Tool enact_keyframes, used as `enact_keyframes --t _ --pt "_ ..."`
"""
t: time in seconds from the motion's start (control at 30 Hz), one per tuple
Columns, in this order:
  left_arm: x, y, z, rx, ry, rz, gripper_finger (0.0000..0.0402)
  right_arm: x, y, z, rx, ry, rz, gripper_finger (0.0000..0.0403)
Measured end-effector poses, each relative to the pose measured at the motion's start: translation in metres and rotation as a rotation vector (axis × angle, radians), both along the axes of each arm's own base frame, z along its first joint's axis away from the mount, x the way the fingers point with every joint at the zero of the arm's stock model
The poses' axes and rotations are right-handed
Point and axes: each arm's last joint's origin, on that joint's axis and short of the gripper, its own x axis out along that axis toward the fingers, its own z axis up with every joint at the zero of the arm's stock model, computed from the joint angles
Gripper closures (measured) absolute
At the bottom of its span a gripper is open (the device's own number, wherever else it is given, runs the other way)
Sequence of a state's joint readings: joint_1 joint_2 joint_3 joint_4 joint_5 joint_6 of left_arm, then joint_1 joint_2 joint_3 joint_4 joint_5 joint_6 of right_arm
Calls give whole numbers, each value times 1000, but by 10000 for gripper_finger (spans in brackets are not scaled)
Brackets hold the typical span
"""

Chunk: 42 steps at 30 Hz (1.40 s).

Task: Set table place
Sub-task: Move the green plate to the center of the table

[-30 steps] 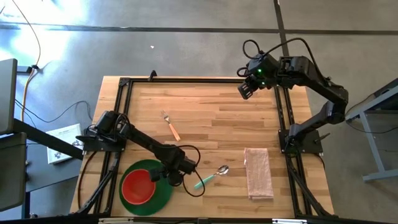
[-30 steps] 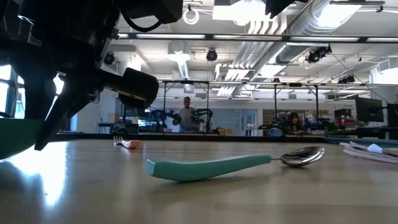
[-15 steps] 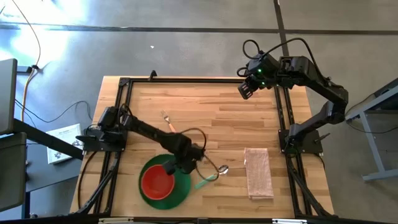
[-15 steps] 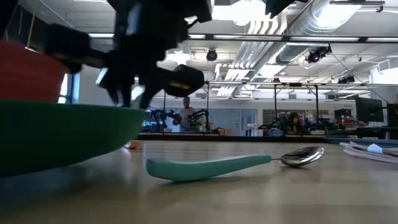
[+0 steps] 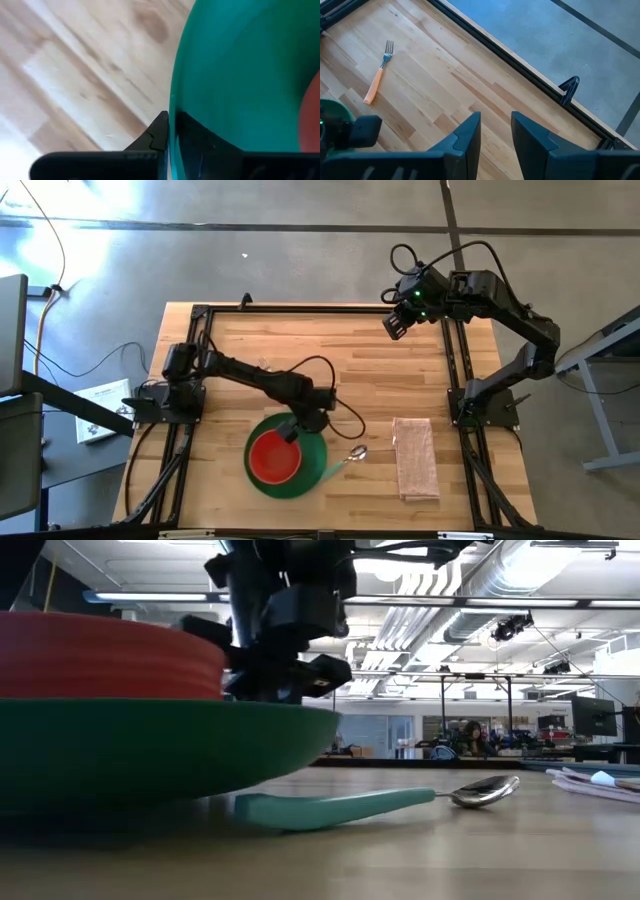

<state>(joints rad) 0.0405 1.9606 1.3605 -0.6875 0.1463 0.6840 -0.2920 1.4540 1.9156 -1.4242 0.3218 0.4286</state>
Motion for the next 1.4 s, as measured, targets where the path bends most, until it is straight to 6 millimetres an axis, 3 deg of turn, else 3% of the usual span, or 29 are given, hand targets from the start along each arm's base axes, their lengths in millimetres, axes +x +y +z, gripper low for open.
enact_keyframes --t 0.67,1.13,1.4 --pt "12 68 8 8 -206 325 381 0 0 0 6 -6 -9 304" --pt "11 120 15 52 -341 611 380 0 0 0 17 -8 0 304" --pt "5 136 12 73 -324 695 380 0 0 0 16 -7 2 304"
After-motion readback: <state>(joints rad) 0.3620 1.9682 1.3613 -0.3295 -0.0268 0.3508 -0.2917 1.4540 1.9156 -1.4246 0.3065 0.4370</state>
